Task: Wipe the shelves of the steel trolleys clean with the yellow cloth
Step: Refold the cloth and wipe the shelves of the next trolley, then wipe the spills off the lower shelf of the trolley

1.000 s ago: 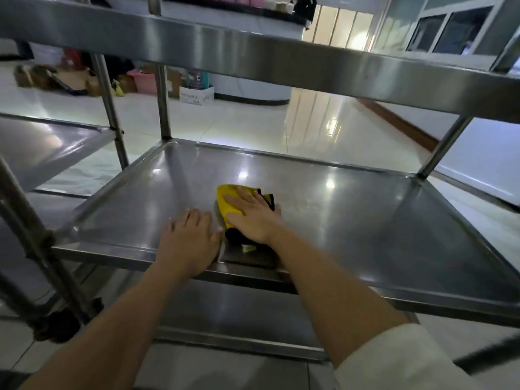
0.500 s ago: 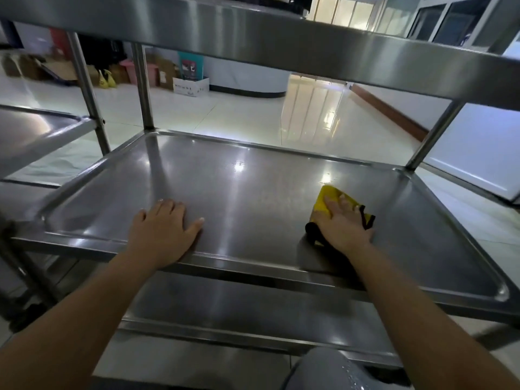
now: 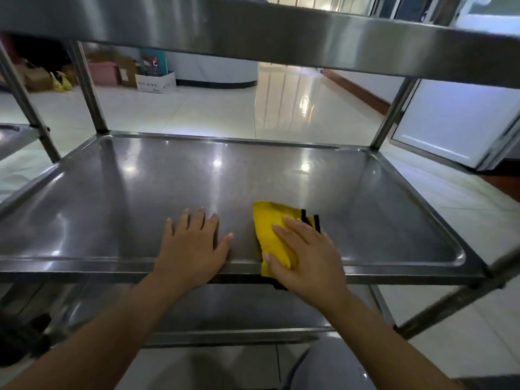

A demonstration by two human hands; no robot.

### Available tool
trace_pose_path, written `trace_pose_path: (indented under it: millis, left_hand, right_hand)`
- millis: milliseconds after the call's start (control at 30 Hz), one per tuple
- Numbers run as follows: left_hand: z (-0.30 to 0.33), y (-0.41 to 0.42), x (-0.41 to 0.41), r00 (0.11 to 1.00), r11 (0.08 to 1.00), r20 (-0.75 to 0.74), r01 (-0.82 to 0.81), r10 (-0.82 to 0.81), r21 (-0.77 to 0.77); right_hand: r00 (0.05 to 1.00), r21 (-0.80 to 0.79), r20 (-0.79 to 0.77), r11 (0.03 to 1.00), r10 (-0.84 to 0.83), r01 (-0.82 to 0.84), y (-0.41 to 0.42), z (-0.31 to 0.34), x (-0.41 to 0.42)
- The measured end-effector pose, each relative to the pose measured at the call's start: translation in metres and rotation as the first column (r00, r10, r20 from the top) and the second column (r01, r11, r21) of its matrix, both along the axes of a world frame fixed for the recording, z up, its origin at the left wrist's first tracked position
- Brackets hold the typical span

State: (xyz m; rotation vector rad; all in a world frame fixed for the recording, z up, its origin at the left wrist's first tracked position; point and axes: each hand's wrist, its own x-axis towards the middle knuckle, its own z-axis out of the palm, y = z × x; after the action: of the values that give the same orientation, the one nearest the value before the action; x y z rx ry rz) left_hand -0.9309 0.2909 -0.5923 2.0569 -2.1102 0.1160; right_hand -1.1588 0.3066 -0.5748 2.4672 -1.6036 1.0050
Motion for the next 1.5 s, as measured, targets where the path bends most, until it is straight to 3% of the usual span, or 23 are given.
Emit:
trace_pose_path:
  millis: [67,200,333,467,567,667,733,800,967,1067,1267,1500]
  left_hand:
    - [0.001,-0.009,-0.004,1.000,1.000,-0.013,-0.007,0.007,0.018]
    - [0.008,-0.027,-0.012,1.000,1.000,-0.016,-0.017,0.017,0.027]
    - [0.012,-0.033,-0.017,1.000,0.999,0.014,-0.012,0.011,0.038]
    - [0.019,-0.029,-0.019,1.000,1.000,-0.026,0.011,-0.011,0.026]
    - [0.024,-0.016,-0.021,0.971,0.983,-0.184,0.126,-0.150,-0.137]
    - [0.024,0.010,-0.020,0.843,0.915,-0.387,0.265,-0.373,-0.305]
    - [0.026,0.032,-0.013,0.707,0.888,-0.539,0.330,-0.458,-0.321]
    - [0.027,0.053,0.000,0.638,0.864,-0.584,0.404,-0.502,-0.301]
    - [0.004,0.087,0.036,0.755,0.841,-0.375,0.510,-0.538,-0.180]
    - [-0.033,0.083,0.050,0.856,0.895,-0.298,0.445,-0.423,0.007]
    - [-0.105,0.047,0.062,0.952,0.923,-0.264,0.236,-0.156,0.305]
    - [-0.178,0.018,0.049,0.991,0.883,-0.128,0.087,-0.031,0.460]
  right_hand:
    - [0.999,0.056,-0.043,0.998,-0.014,0.016,-0.011,0.003,-0.003]
    - [0.979,0.462,-0.204,0.884,0.028,0.071,-0.044,0.015,-0.010]
    - [0.969,0.542,-0.197,0.840,0.150,-0.020,-0.048,0.024,-0.016]
    - [0.948,0.374,-0.243,0.921,0.205,-0.104,-0.016,0.021,-0.025]
    - [0.954,0.246,-0.242,0.962,0.178,-0.117,0.010,0.023,-0.037]
    - [0.955,0.054,-0.180,0.972,0.235,-0.229,0.035,0.027,-0.049]
    - [0.919,-0.045,-0.265,0.948,0.293,-0.315,0.048,0.022,-0.055]
    - [0.852,-0.065,-0.393,0.914,0.345,-0.401,0.057,0.013,-0.057]
    - [0.676,0.066,-0.569,0.846,0.468,-0.530,0.070,-0.022,-0.039]
    - [0.643,0.193,-0.577,0.850,0.503,-0.491,0.061,-0.052,-0.022]
    - [0.786,0.428,-0.437,0.870,0.437,-0.246,0.023,-0.126,-0.010]
    - [0.948,0.500,-0.274,0.866,0.160,-0.002,-0.027,-0.200,-0.010]
